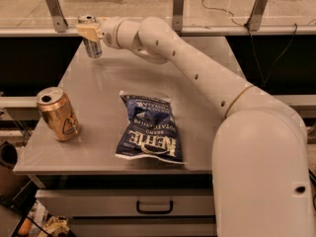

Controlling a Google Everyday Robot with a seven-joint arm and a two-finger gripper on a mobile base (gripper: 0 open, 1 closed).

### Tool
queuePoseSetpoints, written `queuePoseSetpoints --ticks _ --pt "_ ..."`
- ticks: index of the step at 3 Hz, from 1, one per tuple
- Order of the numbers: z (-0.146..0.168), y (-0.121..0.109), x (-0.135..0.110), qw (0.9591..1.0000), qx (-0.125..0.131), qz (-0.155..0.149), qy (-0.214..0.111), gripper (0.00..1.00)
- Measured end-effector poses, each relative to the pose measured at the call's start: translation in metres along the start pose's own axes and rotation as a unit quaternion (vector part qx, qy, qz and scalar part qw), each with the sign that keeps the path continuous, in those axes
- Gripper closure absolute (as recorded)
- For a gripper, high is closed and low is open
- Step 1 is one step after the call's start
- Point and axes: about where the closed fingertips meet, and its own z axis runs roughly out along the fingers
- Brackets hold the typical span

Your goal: Pick redbull can

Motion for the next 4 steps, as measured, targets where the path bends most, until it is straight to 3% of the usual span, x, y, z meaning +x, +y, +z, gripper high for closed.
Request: queuePoseSetpoints --ticks 1,4 --pt "-0.018 -0.007 -0.027 0.9997 0.011 -0.014 -0.014 1.0" --pt "-0.057 -0.016 -0.104 0.9981 0.024 -0.055 -0.014 1.0"
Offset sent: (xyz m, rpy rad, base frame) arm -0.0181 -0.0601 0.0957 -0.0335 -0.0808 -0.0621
